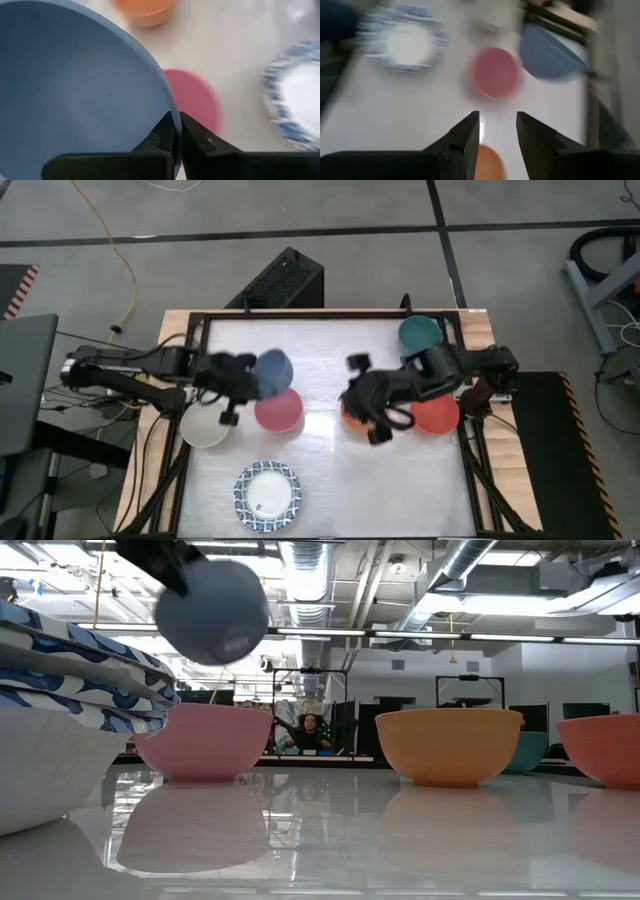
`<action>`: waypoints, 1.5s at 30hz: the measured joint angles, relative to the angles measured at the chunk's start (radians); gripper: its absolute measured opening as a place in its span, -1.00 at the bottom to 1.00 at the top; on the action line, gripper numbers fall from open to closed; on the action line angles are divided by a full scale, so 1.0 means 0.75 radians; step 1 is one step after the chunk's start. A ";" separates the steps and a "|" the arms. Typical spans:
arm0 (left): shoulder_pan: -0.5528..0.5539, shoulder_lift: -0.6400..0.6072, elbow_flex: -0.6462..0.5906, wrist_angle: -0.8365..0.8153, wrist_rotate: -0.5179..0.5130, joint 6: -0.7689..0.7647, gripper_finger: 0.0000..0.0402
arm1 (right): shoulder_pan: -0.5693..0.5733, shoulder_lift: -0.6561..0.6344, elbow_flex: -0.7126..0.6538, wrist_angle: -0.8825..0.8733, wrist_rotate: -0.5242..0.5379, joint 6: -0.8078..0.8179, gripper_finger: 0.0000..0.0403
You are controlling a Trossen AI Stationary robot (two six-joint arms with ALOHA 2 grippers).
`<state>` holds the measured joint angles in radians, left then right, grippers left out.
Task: Nest bowls inside each other
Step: Stack the blue bowl on top of the other blue patterned bowl
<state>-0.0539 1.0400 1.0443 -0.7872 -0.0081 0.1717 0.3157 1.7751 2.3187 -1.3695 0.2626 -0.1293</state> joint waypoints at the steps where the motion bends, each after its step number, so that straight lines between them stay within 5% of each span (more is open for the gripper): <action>1: -0.064 -0.002 0.000 0.000 -0.018 -0.010 -1.00 | 0.011 0.016 0.000 0.030 -0.033 -0.058 -0.26; 8: -0.405 0.088 -0.001 -0.004 -0.111 -0.048 -1.00 | 0.034 0.183 -0.002 0.126 -0.072 -0.403 -0.26; 17: -0.633 0.285 0.079 -0.015 -0.205 -0.104 -1.00 | 0.033 0.341 -0.002 0.325 -0.163 -0.614 -0.26; 30: -0.750 0.566 0.354 -0.118 -0.221 0.006 -1.00 | 0.017 0.368 0.001 0.425 -0.511 -0.667 -0.26; 45: -0.775 0.602 0.412 -0.112 -0.239 0.055 -1.00 | 0.013 0.434 -0.001 0.389 -0.534 -0.641 -0.26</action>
<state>-0.6350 1.4914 1.3533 -0.8712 -0.1875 0.2132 0.3253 2.1006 2.3177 -1.0774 -0.1380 -0.6104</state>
